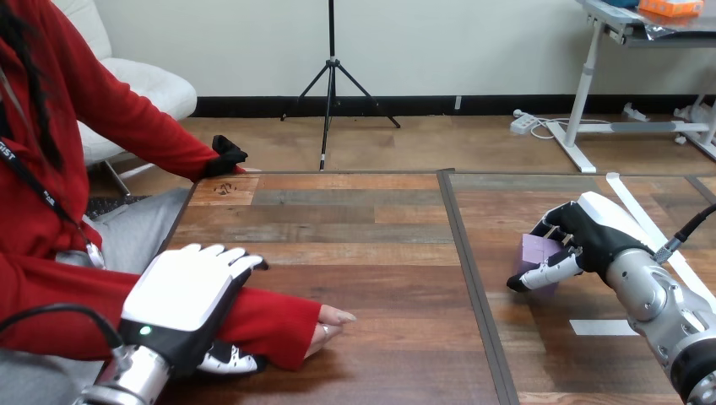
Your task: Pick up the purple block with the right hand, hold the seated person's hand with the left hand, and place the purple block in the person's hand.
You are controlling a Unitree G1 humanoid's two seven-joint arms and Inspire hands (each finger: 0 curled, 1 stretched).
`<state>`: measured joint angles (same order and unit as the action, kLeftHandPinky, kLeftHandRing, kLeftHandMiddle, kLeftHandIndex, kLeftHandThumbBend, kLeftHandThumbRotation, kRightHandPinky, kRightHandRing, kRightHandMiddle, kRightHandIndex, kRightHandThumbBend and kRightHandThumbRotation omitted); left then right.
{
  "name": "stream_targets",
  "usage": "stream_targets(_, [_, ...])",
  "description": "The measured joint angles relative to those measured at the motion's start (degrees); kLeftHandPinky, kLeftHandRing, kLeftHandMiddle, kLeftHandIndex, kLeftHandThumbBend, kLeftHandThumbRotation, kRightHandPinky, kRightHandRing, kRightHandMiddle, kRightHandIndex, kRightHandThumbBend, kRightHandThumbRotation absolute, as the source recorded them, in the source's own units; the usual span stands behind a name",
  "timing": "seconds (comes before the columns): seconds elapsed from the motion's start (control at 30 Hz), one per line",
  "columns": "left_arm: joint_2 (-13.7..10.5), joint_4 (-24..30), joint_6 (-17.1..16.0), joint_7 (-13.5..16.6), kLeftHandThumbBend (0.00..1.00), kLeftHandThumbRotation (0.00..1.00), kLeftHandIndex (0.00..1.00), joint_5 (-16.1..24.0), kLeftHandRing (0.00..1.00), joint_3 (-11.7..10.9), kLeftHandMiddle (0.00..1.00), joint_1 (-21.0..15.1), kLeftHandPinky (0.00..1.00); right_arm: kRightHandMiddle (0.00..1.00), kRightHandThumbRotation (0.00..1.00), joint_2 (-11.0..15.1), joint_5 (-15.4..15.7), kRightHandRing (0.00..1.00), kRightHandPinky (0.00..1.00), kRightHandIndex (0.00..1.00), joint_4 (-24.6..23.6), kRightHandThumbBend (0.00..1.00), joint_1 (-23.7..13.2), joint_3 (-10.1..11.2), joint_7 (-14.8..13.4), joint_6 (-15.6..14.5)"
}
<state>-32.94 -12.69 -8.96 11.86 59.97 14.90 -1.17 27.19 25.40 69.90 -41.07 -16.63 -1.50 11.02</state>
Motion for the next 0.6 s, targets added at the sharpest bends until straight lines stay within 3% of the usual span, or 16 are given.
stream_targets(0.37, [-0.03,-3.49,-0.03,2.72,0.94,0.28,0.85,1.44,0.88,2.46,0.88,-2.62,0.89,0.53,0.0,0.0,-0.01,0.49,0.45,0.51,0.0,0.65,0.07,0.0,0.11,0.11])
stream_targets(0.6, [-0.03,-6.14,-0.04,5.97,0.93,0.2,0.83,2.41,0.86,4.29,0.86,-3.74,0.87,0.53,0.0,0.0,-0.01,0.49,0.45,0.51,0.0,0.65,0.08,0.0,0.12,0.19])
